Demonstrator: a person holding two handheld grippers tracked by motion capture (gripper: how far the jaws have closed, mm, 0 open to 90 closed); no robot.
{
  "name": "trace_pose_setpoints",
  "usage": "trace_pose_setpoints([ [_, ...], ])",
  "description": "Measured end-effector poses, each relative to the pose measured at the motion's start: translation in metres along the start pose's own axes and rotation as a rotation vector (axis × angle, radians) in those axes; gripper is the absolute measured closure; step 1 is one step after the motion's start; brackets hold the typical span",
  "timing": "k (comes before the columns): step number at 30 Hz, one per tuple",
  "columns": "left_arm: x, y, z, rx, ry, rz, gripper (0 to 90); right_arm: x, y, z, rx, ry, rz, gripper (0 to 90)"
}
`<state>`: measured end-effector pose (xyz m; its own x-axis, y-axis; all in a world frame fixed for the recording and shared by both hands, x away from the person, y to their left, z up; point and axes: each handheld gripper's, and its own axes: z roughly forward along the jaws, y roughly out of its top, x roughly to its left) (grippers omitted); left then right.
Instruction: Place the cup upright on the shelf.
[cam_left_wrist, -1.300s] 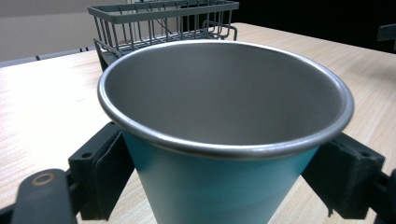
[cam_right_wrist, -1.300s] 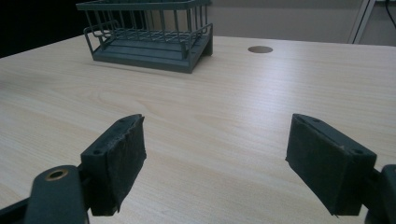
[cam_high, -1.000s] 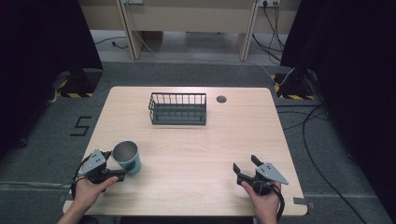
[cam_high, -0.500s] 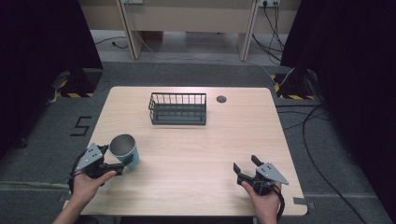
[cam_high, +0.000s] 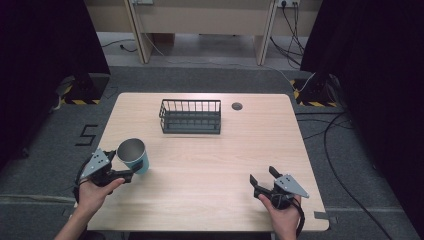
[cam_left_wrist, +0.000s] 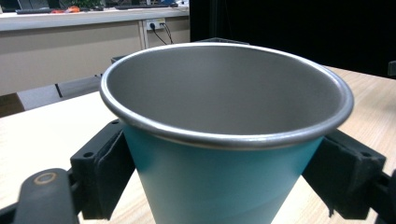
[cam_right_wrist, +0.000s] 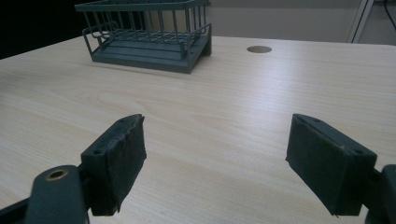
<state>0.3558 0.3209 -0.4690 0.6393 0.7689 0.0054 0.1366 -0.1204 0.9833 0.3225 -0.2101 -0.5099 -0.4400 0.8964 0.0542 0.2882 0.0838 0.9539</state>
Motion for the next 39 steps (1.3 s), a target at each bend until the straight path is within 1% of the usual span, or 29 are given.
trace_pose_setpoints([
  [11,-0.001,0.013,0.01,-0.016,-0.009,0.016,15.1,0.0,0.0,0.0,0.0,0.0,0.002,20.4],
  [39,-0.005,0.032,0.027,-0.039,-0.026,0.031,15.2,-0.001,0.0,-0.001,-0.004,-0.002,0.01,20.8],
])
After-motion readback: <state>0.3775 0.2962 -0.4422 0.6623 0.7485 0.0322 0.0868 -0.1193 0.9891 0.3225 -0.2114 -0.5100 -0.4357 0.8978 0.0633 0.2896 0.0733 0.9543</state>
